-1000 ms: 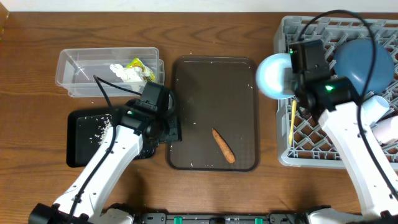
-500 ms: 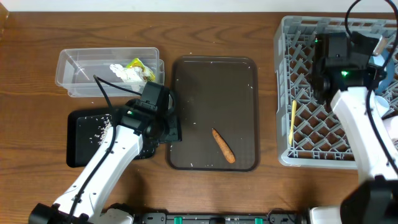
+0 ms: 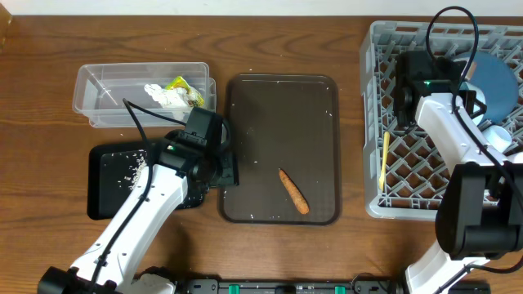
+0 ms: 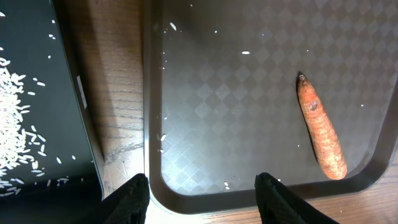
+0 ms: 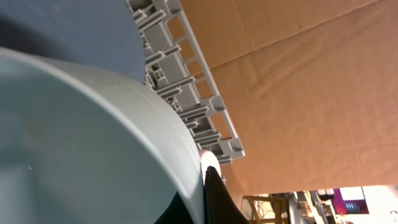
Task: Sort waste into correct bins and load items into the dishwasher rack
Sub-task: 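Grasp the light-blue bowl with the right gripper and place it in rack, then reach the left gripper to the carrot and grasp it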
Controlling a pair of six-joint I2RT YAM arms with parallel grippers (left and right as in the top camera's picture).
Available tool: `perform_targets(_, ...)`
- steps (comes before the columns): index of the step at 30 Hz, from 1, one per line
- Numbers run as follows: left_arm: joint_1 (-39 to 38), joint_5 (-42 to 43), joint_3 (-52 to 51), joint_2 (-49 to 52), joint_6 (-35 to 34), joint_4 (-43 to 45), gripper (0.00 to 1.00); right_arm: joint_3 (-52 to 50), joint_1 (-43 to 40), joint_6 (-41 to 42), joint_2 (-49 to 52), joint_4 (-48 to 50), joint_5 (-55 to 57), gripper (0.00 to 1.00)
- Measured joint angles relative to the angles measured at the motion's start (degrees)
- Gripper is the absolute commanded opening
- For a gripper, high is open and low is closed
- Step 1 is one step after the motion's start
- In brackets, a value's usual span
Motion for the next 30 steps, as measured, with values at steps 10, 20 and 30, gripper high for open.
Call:
perform_targets(10, 0.00, 0.00, 0.00, -0.02, 0.00, 0.00, 0.57, 0.15, 4.48, 1.70, 0.31, -2.29, -0.13, 0.08)
perform_targets(20, 0.00, 0.00, 0.00, -0.02, 0.00, -0.15, 0.57, 0.13, 5.55, 5.18, 1.07, -13.33, -10.21, 0.25)
perform_targets(30, 0.00, 0.00, 0.00, -0.02, 0.02, -0.15, 0.61, 0.04, 6.08, 10.36, 1.01, -22.56, -29.05, 0.42)
